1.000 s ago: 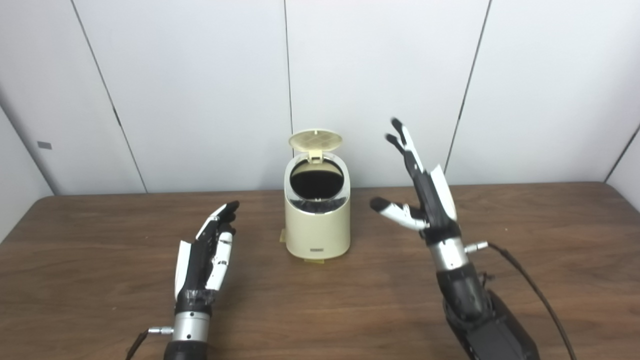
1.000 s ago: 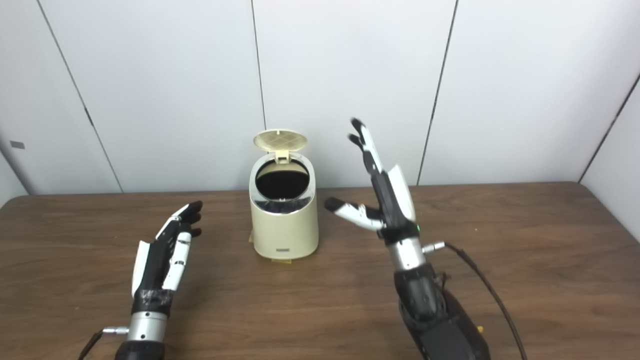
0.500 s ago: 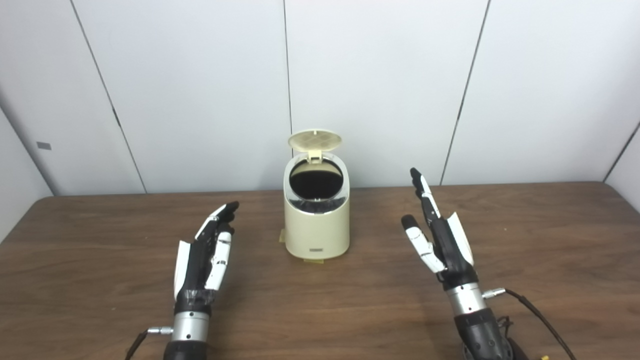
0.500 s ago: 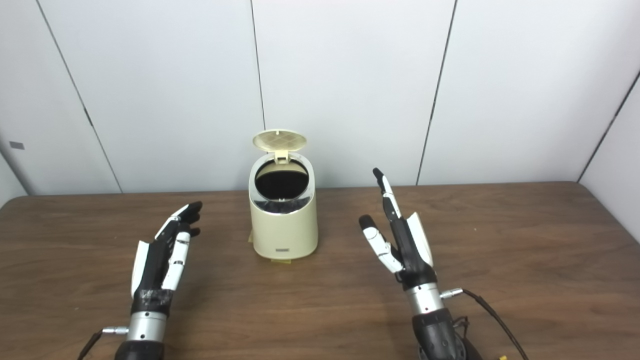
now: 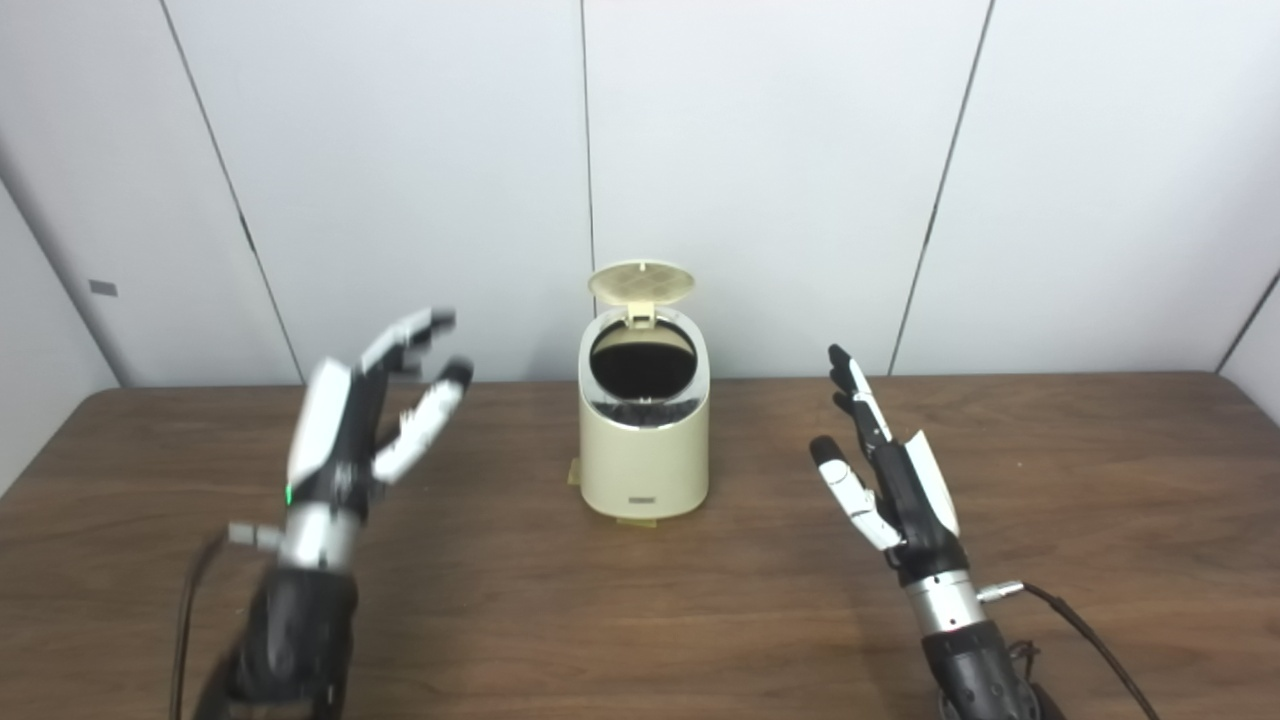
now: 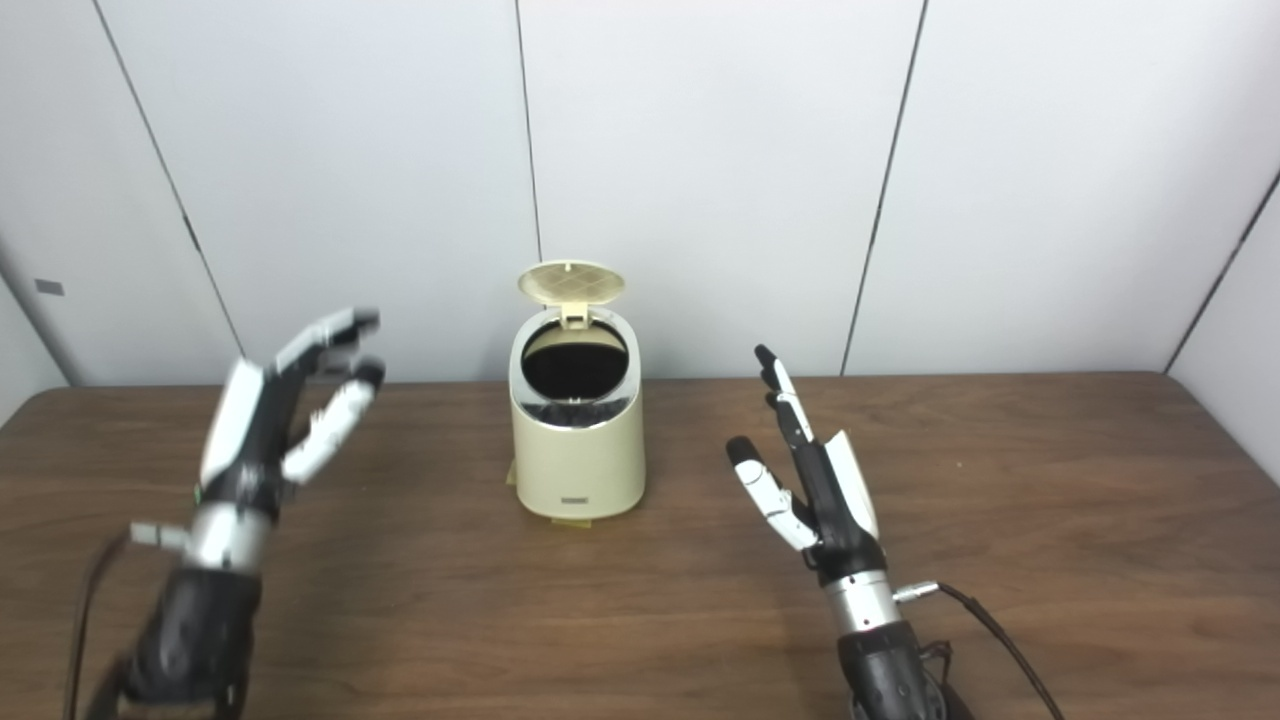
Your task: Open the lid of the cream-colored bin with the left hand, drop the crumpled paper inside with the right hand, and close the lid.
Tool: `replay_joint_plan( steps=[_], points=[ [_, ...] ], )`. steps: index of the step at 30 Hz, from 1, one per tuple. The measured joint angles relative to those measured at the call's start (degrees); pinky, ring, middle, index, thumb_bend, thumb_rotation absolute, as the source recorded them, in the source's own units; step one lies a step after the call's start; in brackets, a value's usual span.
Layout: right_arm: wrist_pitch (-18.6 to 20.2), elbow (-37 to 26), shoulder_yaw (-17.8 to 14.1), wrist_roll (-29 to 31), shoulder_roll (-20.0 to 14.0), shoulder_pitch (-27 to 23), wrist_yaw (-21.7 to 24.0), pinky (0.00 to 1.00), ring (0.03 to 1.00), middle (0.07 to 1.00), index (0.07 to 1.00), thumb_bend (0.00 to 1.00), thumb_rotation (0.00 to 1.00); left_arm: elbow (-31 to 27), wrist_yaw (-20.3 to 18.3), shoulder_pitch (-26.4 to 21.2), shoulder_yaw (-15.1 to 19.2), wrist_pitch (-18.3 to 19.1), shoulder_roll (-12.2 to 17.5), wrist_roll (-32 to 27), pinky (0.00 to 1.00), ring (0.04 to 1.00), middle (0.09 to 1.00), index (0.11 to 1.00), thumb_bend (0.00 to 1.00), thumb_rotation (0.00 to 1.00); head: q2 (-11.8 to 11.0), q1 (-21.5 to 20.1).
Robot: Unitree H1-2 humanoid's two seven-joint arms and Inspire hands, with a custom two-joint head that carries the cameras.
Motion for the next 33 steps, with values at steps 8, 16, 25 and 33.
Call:
replay_joint_plan(
  steps=[8,16,25,33],
  points=[
    [0.0,0.2,-0.4,-0.8,1.0,-0.1,0.0,0.95,0.986,0.996,0.980,0.23,0.94,-2.4,-10.6,-17.5,-7.3,12.4,3.4,10.9,1.00,0.971,0.881,0.800,0.96,1.00,0.3,0.3],
    [0.0,0.1,-1.0,-0.8,1.2,0.0,0.4,0.93,0.957,0.992,0.976,0.23,0.87,3.7,-18.4,-23.8,-14.7,15.2,4.3,16.2,1.00,0.941,0.838,0.782,0.96,1.00,0.1,0.2],
    [0.3,-0.5,-1.8,-0.7,2.0,0.3,1.0,0.91,0.954,0.985,0.973,0.22,0.84,7.2,-18.7,-24.3,-19.9,13.9,2.9,21.2,1.00,0.936,0.846,0.802,0.95,1.00,0.0,-0.4],
    [0.3,-0.8,-2.0,-0.8,2.2,0.5,1.1,0.90,0.954,0.987,0.975,0.22,0.86,7.2,-18.8,-21.5,-20.1,14.1,2.2,23.6,1.00,0.951,0.915,0.824,0.99,1.00,-0.1,-0.2]
  ],
)
